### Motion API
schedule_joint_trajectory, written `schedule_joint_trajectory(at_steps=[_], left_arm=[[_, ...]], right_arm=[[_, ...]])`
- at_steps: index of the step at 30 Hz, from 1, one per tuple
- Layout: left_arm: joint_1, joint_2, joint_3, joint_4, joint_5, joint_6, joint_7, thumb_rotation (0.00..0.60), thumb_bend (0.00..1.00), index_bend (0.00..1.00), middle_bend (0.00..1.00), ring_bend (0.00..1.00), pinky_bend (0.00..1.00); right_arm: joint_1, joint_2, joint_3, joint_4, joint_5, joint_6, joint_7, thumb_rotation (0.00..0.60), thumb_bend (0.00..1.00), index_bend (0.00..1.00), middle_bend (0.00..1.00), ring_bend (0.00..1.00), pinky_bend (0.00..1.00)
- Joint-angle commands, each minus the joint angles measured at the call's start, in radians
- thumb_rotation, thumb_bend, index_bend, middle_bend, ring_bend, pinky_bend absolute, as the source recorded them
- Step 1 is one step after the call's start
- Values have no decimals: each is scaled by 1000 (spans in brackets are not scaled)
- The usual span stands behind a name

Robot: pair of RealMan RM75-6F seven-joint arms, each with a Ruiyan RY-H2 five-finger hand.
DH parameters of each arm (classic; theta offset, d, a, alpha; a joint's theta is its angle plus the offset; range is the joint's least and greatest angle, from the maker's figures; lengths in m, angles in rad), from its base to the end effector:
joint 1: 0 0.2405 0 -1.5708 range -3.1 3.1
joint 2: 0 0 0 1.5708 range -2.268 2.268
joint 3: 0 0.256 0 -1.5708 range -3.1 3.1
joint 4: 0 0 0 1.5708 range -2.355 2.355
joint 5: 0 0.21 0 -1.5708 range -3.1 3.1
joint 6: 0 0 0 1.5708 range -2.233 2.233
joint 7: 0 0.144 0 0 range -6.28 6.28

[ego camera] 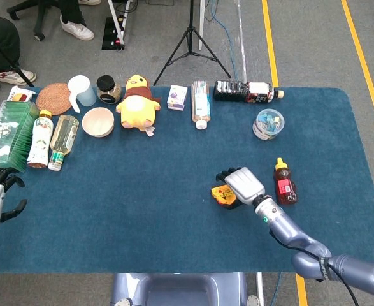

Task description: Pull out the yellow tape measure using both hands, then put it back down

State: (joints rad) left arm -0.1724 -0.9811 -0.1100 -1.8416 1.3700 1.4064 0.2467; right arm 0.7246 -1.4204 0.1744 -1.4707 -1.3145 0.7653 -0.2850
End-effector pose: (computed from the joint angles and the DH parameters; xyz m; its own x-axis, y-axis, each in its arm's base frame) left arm -0.2710 0.2136 0.1838 0.5152 0.0074 0.8570 0.8570 0.0037 -0.5152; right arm -0.1651 -0.3449 0.0023 0.6153 -0.2785 0.7374 -0.7403 -0.5257 0.4191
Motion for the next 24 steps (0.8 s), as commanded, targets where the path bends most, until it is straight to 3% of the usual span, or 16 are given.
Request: schedule_joint_trajectory(at_steps=[1,24], left_arm=[[0,1,1,2,0,0,-2,600,246,436,282,204,287],[-3,-9,13,16,3,-2,-17,600,245,436,282,204,287]], right_arm=[[8,-5,-6,8,11,-8,-8,411,207,287,336,305,403],[36,-22,-60,53,54,-8,-45,414,208,297,353,306,404]])
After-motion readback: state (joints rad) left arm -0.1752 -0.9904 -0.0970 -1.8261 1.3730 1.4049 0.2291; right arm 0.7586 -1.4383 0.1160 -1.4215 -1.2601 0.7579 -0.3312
